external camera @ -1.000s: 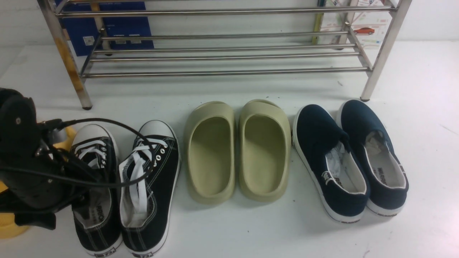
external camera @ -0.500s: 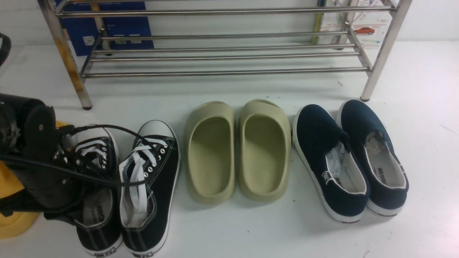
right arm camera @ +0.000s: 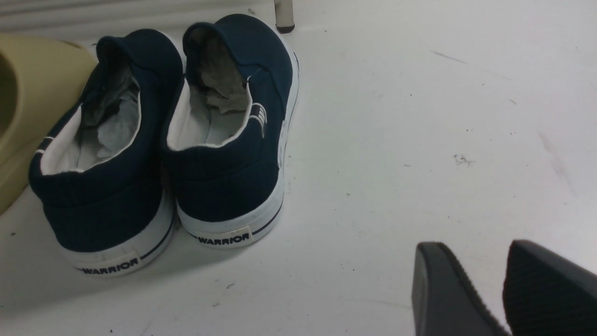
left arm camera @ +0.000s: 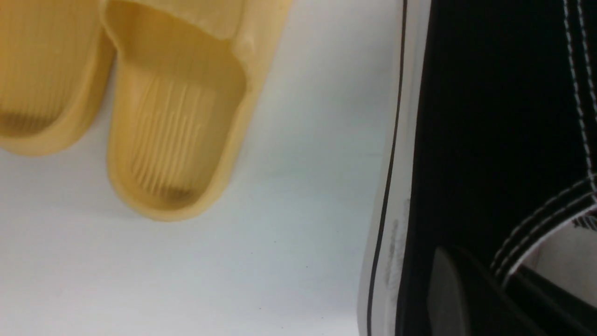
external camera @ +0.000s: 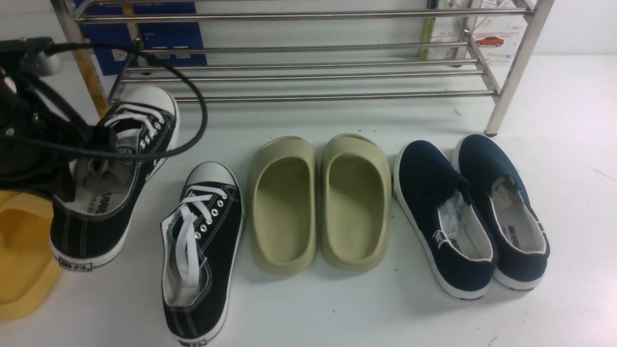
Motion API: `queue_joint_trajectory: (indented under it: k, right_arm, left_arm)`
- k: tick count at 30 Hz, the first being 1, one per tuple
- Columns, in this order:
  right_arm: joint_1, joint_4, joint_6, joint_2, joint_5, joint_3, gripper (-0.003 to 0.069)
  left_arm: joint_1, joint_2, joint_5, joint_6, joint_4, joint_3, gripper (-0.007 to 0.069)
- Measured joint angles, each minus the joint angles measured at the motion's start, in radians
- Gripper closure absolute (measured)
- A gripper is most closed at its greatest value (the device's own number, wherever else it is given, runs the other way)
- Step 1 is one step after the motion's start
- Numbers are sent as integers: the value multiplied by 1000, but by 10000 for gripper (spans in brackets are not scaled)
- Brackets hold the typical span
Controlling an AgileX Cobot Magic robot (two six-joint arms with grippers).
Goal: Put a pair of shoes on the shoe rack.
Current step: Use the left arm to put a shoe into the shoe rack
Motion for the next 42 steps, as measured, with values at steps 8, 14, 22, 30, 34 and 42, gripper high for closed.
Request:
queue_joint_trajectory:
  k: [8,14,22,30,34,42]
  right_arm:
    - [0,0,0,0,0,0,419]
    - [0,0,0,0,0,0,419]
    - [0,0,0,0,0,0,419]
    - [0,0,0,0,0,0,419]
    - [0,0,0,0,0,0,419]
    - [0,0,0,0,0,0,419]
  left_arm:
    - [72,174,4,53,-135,-156,638]
    - [153,277,-73,92,-202,-247,638]
    - [169,387,-115,118,-207,-367,638]
    - [169,575,-112,126,-211,-562,638]
    - [169,637,-113,126,-209,-647,638]
    - [169,761,-119,126,-193,-779,638]
